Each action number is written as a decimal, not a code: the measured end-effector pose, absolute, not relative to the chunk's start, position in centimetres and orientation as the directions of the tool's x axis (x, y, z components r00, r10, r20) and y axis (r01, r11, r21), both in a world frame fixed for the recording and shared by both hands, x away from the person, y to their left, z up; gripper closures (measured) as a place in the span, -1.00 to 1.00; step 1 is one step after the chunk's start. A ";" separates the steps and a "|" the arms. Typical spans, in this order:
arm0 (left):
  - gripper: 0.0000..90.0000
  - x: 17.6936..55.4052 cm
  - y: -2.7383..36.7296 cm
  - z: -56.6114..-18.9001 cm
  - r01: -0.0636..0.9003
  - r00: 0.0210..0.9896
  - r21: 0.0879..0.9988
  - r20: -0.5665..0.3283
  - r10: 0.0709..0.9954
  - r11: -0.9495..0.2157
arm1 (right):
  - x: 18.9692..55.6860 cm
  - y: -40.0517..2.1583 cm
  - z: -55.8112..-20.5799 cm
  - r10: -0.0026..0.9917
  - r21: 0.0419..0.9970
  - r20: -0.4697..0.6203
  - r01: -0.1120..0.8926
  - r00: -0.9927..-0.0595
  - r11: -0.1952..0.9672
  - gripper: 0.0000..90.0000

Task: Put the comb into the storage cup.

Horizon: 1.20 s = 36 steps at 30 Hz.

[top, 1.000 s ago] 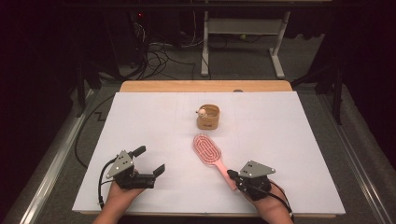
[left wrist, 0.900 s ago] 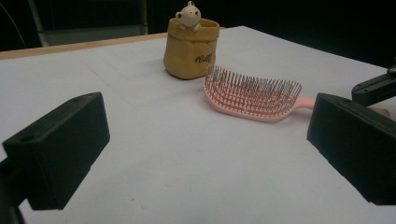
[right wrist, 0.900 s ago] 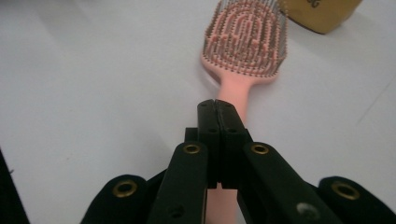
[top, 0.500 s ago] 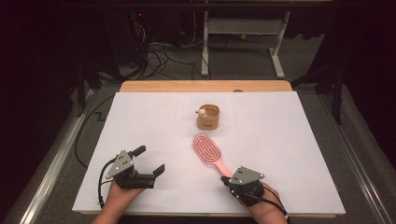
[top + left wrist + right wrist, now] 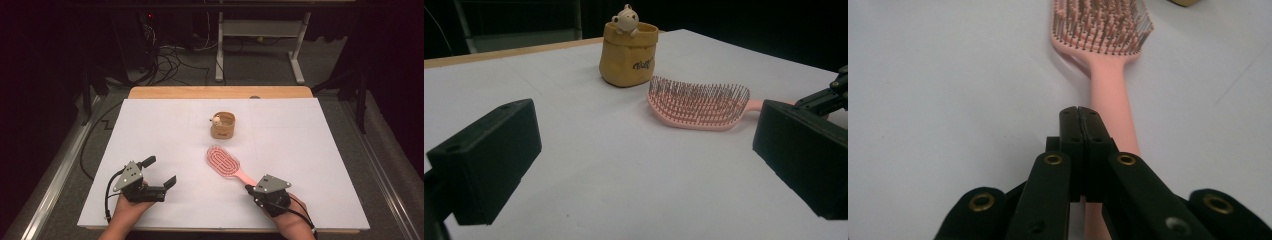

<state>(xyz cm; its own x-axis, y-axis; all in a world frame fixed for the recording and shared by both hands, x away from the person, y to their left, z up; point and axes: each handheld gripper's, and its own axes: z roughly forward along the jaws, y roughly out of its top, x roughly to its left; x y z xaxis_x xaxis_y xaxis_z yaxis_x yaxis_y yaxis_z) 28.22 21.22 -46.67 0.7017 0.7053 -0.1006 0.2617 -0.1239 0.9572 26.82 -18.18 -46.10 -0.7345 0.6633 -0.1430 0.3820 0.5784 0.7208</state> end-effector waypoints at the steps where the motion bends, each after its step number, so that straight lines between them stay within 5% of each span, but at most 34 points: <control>1: -1.00 28.2 21.2 -46.7 0.262 0.702 0.957 -0.101 0.705 -0.124 | 26.8 -18.2 -46.1 0.663 0.721 -0.143 0.382 -0.735 0.578 1.00; 18: -1.00 28.3 21.2 -46.7 0.265 0.704 0.956 -0.103 0.703 -0.126 | 27.4 -21.0 -44.8 0.704 0.798 -0.036 0.403 -0.709 0.447 0.82; 36: -1.00 28.3 21.2 -46.8 0.267 0.700 0.955 -0.102 0.707 -0.127 | 28.4 -22.5 -45.3 0.743 0.793 0.063 0.485 -0.667 0.368 -0.32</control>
<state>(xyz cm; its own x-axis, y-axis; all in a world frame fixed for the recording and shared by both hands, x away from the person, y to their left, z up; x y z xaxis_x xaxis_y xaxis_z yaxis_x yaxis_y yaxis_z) 28.28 21.20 -46.76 0.6999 0.7069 -0.1018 0.2671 -0.1268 0.9553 28.42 -22.48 -45.26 -0.6668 0.7425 0.0633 0.4854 0.3683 0.7930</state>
